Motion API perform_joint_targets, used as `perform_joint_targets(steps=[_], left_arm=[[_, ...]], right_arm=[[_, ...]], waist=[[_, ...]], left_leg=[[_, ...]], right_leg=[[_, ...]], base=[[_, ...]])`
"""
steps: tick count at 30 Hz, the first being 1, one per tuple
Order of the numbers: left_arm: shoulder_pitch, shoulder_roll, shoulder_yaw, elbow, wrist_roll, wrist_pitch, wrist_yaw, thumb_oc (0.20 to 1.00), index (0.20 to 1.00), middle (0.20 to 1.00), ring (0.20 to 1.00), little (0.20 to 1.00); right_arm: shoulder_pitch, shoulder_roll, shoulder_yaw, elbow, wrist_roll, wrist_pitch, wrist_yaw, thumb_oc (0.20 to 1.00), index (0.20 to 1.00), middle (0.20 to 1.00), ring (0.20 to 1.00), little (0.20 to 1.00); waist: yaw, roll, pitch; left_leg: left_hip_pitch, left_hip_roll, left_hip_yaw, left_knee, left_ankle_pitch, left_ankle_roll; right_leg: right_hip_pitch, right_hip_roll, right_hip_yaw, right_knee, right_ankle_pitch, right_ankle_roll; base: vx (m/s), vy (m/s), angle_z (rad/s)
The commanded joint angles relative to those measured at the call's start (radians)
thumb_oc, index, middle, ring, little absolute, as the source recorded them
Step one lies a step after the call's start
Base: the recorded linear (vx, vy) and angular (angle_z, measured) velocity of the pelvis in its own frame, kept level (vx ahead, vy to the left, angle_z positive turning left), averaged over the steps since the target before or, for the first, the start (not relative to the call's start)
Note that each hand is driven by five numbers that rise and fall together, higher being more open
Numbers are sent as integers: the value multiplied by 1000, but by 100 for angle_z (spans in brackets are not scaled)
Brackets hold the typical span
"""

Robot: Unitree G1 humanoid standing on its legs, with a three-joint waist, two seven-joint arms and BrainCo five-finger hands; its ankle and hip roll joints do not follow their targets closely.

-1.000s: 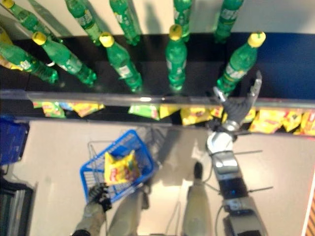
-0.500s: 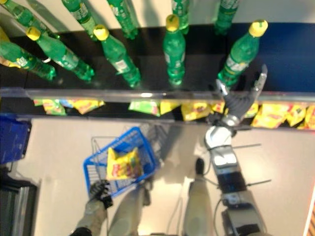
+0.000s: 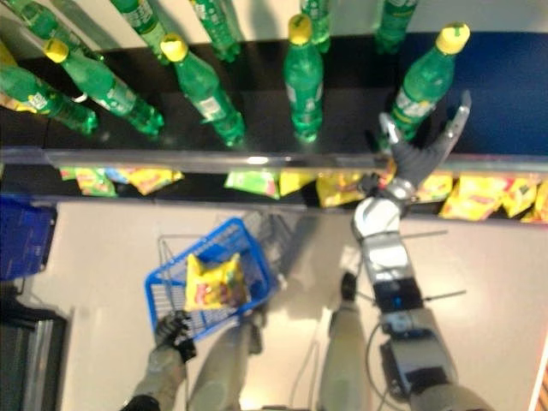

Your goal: Pick up the snacks into the basket

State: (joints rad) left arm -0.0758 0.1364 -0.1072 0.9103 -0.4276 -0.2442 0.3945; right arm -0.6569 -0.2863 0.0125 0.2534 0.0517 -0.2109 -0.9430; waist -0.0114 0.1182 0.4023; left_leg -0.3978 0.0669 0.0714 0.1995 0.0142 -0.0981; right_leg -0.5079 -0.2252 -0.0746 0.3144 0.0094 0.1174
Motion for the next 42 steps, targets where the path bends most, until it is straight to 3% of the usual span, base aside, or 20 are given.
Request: perform_joint_targets(steps=[1, 22, 30, 31, 32, 33, 42], left_arm=[[32, 102, -17, -38, -41, -55, 36, 200, 200, 200, 200, 200], [31, 116, -29, -49, -50, -56, 28, 200, 200, 200, 200, 200], [30, 125, -28, -42, -64, -56, 14, 200, 200, 200, 200, 200], [29, 127, -28, -35, -68, -56, 12, 200, 200, 200, 200, 200], [29, 127, -27, -34, -68, -57, 12, 200, 200, 200, 200, 200], [28, 126, -26, -30, -71, -57, 11, 200, 200, 200, 200, 200], [27, 130, -30, -36, -73, -58, 7, 200, 200, 200, 200, 200]], right_arm=[[-73, -22, -28, -28, 12, -36, -11, 1000, 1000, 1000, 1000, 1000], [-154, -80, -40, 95, 32, -16, -20, 1000, 1000, 1000, 1000, 1000], [-245, -150, -38, 181, 91, -32, -7, 1000, 1000, 1000, 1000, 1000], [-262, -162, -28, 195, 103, -35, 1, 420, 420, 420, 420, 420], [-263, -163, -28, 197, 104, -36, 1, 351, 351, 351, 351, 351], [-268, -165, -26, 199, 110, -40, 3, 200, 200, 200, 200, 200], [-271, -175, -13, 208, 113, -41, 25, 200, 200, 200, 200, 200]], waist=[[13, -5, -18], [23, -6, -20], [30, -10, -16], [31, -12, -15], [31, -11, -14], [30, -12, -14], [36, -19, -15]], left_leg=[[-24, -28, -18, 93, -70, 60], [-59, -36, -25, 110, -77, 63], [-66, -39, -30, 113, -77, 63], [-66, -39, -30, 111, -75, 62], [-65, -39, -30, 111, -75, 62], [-65, -38, -31, 110, -75, 62], [-76, -42, -40, 115, -74, 62]], right_leg=[[34, 4, 34, -75, 78, 40], [7, 10, 40, -65, 73, 35], [2, 14, 40, -59, 72, 35], [2, 14, 38, -59, 73, 34], [2, 14, 38, -59, 73, 34], [1, 15, 40, -59, 72, 34], [-1, 17, 35, -59, 71, 32]], base=[[0, 0, 0], [0, 0, 0], [0, 0, 0], [0, 0, 0], [0, 0, 0], [0, 0, 0], [0, 0, 0]])
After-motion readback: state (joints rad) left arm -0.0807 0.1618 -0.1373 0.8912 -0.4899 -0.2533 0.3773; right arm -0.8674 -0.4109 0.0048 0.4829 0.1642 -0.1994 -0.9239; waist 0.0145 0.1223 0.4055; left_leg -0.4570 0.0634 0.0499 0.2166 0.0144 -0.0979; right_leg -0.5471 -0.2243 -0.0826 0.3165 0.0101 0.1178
